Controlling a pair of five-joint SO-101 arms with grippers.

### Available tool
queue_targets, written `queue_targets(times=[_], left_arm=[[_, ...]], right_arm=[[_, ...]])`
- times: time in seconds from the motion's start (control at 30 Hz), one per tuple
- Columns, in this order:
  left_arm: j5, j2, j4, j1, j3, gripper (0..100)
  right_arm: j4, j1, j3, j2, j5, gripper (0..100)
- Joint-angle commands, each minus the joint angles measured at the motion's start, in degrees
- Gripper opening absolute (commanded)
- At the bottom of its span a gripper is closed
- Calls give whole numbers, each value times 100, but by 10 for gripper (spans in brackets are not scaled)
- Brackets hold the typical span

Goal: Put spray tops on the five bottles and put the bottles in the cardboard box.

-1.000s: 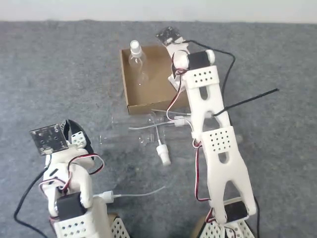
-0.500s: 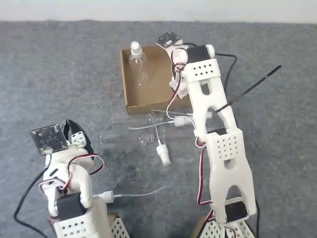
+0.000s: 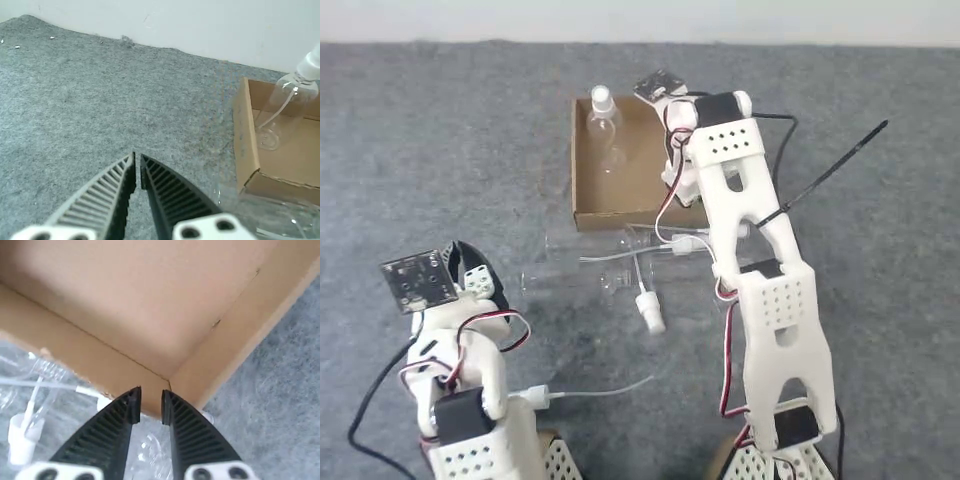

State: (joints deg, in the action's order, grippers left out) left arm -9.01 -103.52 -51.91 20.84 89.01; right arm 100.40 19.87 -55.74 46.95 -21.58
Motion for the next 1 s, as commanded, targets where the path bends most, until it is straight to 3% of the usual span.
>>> queue_targets(times=[0.0, 0.1, 0.3, 0.47, 0.73, 0.97], left_arm=[[62, -97, 202, 9, -48, 15], [62, -97, 202, 9, -48, 15], [62, -97, 202, 0, -48, 15], [62, -97, 202, 0, -48, 15], [62, -97, 202, 9, -48, 15], [62, -97, 202, 0, -48, 15]], right_arm=[[259, 127, 18, -778, -70, 42], [251, 242, 18, -919, -44, 49], [242, 514, 0, -1024, -26, 169], [75, 804, 0, -1024, -26, 173], [-716, 927, 35, -954, -18, 42], [-1411, 927, 26, -488, 413, 34]])
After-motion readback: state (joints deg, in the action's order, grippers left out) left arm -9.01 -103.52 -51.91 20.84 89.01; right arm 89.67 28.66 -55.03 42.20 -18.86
